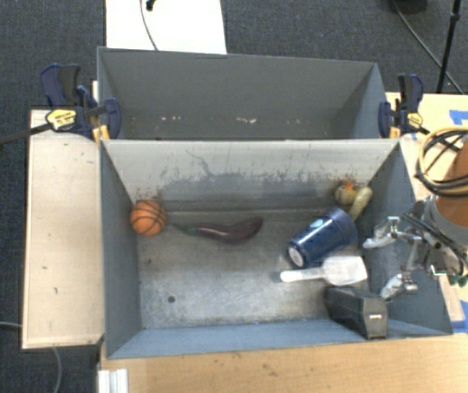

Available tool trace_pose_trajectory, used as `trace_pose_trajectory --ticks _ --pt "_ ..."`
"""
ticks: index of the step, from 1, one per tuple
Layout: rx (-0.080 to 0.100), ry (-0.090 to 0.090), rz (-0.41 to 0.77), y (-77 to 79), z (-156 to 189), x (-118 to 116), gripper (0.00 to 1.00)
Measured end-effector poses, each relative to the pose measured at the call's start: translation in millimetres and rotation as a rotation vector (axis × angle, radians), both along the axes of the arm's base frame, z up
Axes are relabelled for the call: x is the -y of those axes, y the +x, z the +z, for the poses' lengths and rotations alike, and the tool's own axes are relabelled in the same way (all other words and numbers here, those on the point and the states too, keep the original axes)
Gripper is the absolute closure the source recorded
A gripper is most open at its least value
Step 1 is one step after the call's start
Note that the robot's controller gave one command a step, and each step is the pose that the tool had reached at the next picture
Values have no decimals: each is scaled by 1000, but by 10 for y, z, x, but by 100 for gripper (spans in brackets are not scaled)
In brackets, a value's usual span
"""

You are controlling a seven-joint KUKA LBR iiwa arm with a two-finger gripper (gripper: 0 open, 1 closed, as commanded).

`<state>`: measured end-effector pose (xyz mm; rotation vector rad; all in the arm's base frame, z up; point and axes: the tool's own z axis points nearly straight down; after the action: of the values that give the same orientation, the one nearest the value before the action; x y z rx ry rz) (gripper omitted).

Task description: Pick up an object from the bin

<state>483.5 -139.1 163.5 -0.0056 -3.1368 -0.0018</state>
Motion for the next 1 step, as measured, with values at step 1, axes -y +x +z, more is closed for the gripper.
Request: trace_pose_trajectory --ticks 1 --pt "8 -2 5 20 37 -4 0"
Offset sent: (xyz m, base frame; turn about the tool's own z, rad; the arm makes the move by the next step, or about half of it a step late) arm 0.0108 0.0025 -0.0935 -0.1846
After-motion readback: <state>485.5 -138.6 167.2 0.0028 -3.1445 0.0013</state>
